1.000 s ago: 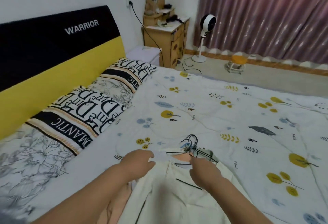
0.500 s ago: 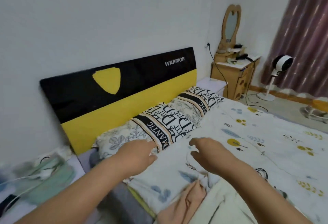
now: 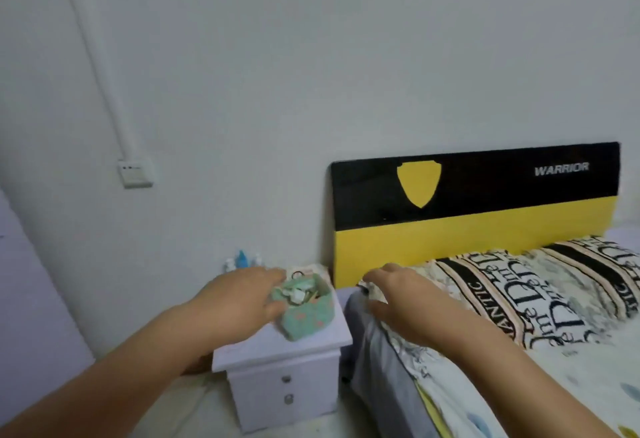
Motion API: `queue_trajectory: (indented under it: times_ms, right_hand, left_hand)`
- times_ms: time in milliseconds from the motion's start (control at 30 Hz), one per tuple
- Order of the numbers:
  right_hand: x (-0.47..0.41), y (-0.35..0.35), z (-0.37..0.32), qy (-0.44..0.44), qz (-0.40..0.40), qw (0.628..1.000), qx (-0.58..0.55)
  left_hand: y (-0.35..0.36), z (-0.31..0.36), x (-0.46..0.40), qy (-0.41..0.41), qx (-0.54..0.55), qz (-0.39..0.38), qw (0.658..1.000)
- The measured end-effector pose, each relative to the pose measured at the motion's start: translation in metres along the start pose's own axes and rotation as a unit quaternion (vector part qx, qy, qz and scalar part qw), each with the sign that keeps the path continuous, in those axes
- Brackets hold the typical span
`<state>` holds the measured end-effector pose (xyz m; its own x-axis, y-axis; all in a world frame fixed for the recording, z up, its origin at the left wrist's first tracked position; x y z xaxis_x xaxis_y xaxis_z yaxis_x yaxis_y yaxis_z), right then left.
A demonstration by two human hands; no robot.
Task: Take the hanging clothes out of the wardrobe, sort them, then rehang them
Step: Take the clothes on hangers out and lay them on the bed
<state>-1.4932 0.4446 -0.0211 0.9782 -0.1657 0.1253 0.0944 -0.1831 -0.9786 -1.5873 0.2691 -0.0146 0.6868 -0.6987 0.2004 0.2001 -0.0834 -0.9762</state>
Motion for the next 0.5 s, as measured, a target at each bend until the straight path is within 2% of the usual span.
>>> queue_trajectory:
  times_ms: [233, 500]
  right_hand:
    - [-0.075, -0.02, -0.108, -0.165, -0.024, 0.984, 0.056]
    - [-0.116, -0.015, -0.247, -0.365, -0.069, 0.925, 0.08]
  left_hand:
    - [-0.014, -0.109, 0.064, -0.176, 0.024, 0.031, 0.984]
    - [-0.003, -0.186, 0.169, -0.376, 0.117, 0.07, 0.917]
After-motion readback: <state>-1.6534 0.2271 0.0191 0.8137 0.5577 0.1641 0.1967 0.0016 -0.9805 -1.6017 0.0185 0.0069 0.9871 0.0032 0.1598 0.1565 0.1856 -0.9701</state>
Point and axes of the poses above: each hand's wrist, its own x-axis away from the middle knuckle, its own y-axis out of the palm, z = x × y, the point moved 4 cm from there along -x, towards the middle knuckle, and after that the axes turned 9 degrees about -z, right-handed, at the moved point
